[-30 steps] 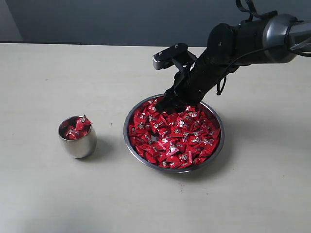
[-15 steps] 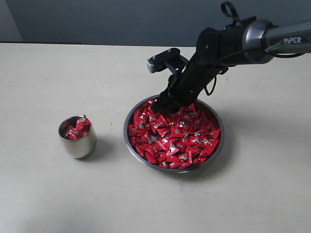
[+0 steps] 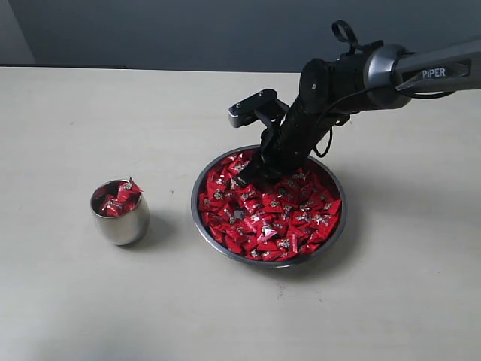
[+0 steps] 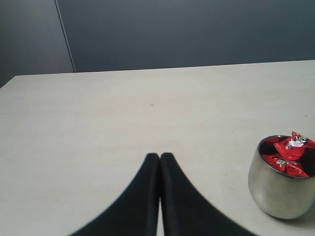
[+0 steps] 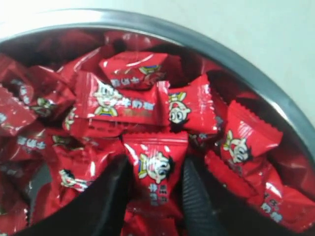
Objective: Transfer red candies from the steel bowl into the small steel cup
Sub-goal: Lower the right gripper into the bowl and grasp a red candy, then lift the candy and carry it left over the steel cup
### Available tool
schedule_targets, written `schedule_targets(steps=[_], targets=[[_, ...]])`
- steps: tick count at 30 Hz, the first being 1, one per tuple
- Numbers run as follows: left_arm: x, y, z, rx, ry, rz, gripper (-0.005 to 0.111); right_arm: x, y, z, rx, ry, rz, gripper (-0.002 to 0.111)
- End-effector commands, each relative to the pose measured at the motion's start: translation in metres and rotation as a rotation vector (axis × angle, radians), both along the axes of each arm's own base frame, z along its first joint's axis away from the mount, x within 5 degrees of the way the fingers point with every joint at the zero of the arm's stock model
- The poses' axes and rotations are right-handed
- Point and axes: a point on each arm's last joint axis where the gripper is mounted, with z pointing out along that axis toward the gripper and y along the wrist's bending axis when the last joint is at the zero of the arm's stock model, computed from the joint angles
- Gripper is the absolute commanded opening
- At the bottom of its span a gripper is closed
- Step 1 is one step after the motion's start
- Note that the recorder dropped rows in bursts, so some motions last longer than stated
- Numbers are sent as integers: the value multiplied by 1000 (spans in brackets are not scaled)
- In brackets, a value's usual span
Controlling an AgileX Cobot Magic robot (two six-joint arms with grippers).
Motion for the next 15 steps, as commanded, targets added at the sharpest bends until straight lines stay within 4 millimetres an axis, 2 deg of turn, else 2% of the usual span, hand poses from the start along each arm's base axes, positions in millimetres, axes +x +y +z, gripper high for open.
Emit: schedule_targets(steps=[1,6,12,15], targets=[[0,0,-1,-4,-3,1,0,0,0,-7,-18,8,13,20],[0,0,-1,-4,-3,1,0,1,0,-4,-21,-4,20,0],[0,0,-1,-4,-3,1,0,1,0,1,-14,-14,20,-1],[0,0,-1,-4,-3,1,0,0,-1,12,0,-32,20,-1]])
